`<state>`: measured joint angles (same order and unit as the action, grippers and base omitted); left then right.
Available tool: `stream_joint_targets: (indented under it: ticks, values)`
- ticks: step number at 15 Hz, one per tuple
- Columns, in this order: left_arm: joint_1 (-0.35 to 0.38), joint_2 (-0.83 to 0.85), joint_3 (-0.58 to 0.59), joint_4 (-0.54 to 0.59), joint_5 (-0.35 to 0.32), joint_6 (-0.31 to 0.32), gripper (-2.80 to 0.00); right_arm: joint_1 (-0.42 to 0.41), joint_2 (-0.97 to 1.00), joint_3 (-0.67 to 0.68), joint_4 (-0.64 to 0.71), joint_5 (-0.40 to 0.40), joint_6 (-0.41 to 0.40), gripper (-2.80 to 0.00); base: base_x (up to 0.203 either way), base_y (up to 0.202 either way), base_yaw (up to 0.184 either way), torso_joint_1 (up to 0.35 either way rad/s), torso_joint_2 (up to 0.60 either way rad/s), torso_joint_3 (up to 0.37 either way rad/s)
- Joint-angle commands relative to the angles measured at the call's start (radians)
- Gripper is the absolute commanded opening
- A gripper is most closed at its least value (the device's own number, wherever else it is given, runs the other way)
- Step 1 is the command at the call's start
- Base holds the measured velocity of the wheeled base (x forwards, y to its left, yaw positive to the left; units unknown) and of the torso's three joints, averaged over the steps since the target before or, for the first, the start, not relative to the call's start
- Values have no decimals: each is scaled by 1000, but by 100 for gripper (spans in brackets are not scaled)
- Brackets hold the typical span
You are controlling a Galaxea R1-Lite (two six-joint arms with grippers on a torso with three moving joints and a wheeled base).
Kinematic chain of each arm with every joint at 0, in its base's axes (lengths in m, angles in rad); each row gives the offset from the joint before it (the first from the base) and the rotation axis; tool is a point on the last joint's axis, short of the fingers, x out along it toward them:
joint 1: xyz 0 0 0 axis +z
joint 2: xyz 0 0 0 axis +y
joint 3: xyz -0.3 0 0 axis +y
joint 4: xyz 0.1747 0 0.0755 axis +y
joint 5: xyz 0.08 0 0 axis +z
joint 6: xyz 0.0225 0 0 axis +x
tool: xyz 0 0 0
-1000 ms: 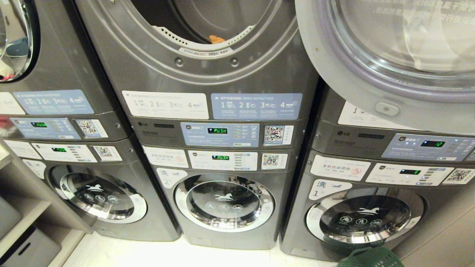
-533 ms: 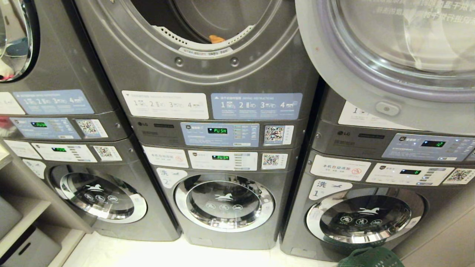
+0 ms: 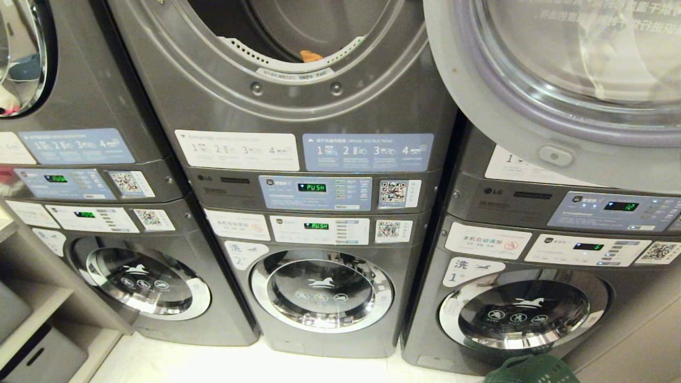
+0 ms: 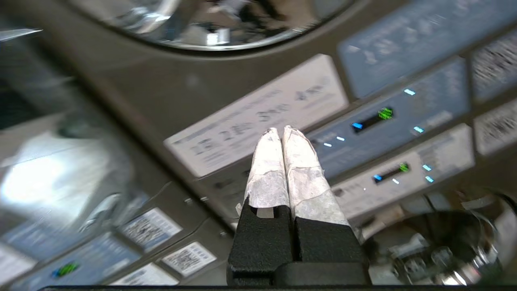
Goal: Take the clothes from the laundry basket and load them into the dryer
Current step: Close the dryer
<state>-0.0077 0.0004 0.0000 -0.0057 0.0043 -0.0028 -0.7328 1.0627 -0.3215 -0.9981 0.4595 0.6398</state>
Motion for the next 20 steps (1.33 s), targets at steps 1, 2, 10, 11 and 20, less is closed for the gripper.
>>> stream_joint_targets:
  ticks: [1, 2, 10, 11, 20]
  values:
    - [0, -2, 0, -1, 0, 0, -280, 14, -40, 26, -39, 22, 2, -280, 0, 0, 0, 0, 0, 0]
    - [0, -2, 0, 0, 0, 0, -280, 26, -45, 34, -67, 24, -5, -280, 0, 0, 0, 0, 0, 0]
    - [0, -2, 0, 0, 0, 0, -280, 29, -77, 67, -176, 92, -10, -280, 0, 0, 0, 0, 0, 0]
    - [0, -2, 0, 0, 0, 0, -280, 32, -100, 77, -177, 107, -10, -280, 0, 0, 0, 0, 0, 0]
    - [0, -2, 0, 0, 0, 0, -280, 178, -291, 177, -171, 116, -10, -280, 0, 0, 0, 0, 0, 0]
